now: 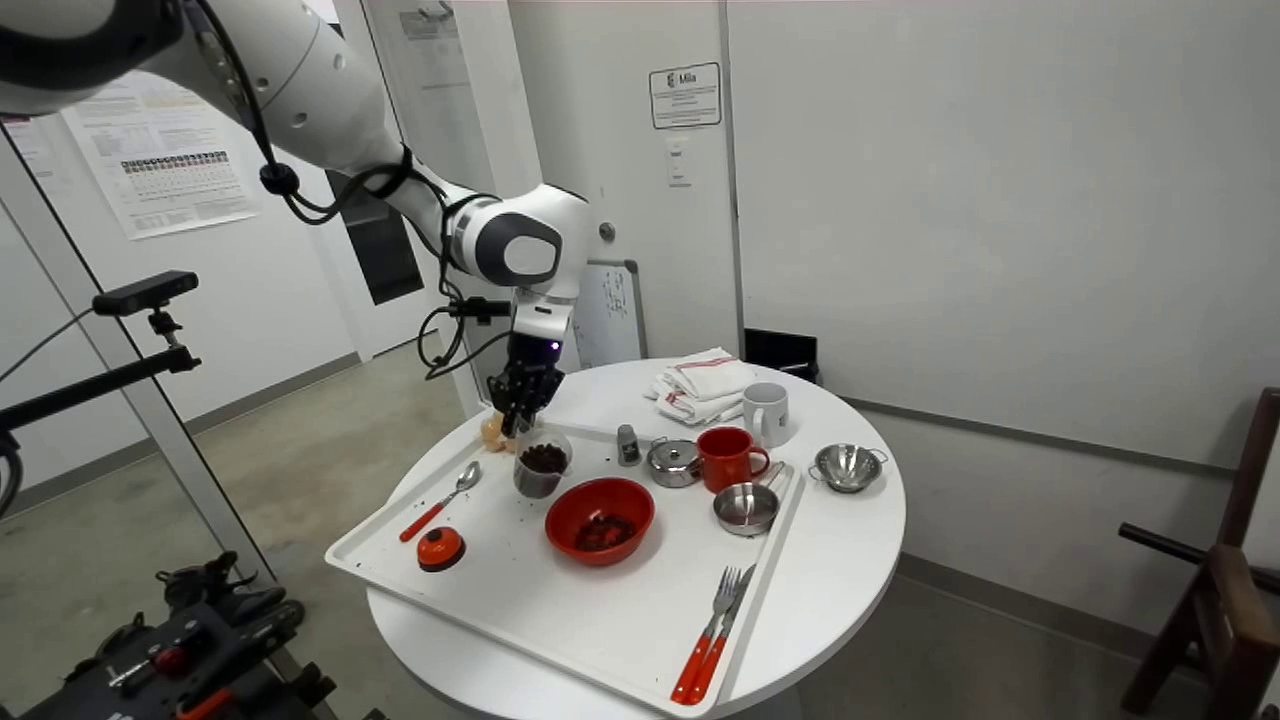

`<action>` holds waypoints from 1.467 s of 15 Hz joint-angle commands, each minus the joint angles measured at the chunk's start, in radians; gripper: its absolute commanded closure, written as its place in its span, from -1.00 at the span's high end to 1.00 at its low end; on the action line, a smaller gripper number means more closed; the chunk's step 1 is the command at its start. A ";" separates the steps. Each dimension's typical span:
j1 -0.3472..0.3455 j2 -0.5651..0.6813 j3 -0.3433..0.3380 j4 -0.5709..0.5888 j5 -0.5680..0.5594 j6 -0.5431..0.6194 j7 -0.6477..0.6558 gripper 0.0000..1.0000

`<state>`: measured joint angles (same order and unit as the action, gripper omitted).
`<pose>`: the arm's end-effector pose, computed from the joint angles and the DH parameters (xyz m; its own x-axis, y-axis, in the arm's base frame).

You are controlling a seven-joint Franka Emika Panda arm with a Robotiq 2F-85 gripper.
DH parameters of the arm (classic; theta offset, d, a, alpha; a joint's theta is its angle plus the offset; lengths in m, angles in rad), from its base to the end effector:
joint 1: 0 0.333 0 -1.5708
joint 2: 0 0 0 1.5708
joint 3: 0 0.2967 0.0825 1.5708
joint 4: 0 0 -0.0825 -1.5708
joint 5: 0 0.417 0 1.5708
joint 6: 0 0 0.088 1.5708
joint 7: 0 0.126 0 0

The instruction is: Pour some contents from the clear jar into the orange bowl

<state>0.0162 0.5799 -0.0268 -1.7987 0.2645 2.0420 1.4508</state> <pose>0.6228 0.0123 0.1452 -0.0820 -0.9751 -0.2059 -0.9484 0.0128 0.3169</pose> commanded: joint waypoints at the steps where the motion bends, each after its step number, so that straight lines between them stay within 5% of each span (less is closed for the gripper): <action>1: 0.010 0.001 -0.012 0.002 0.007 -0.003 -0.004 -0.44; 3: 0.010 0.001 -0.012 0.002 0.007 -0.003 -0.004 -0.44; 4: 0.010 0.001 -0.012 0.002 0.007 -0.003 -0.004 -0.79; 13: -0.038 -0.018 -0.004 -0.005 0.064 -0.010 -0.050 -0.78; 22: -0.112 -0.007 0.016 0.004 0.189 -0.108 -0.326 -0.78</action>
<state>-0.0630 0.5799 -0.0247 -1.7948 0.3972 1.9860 1.2303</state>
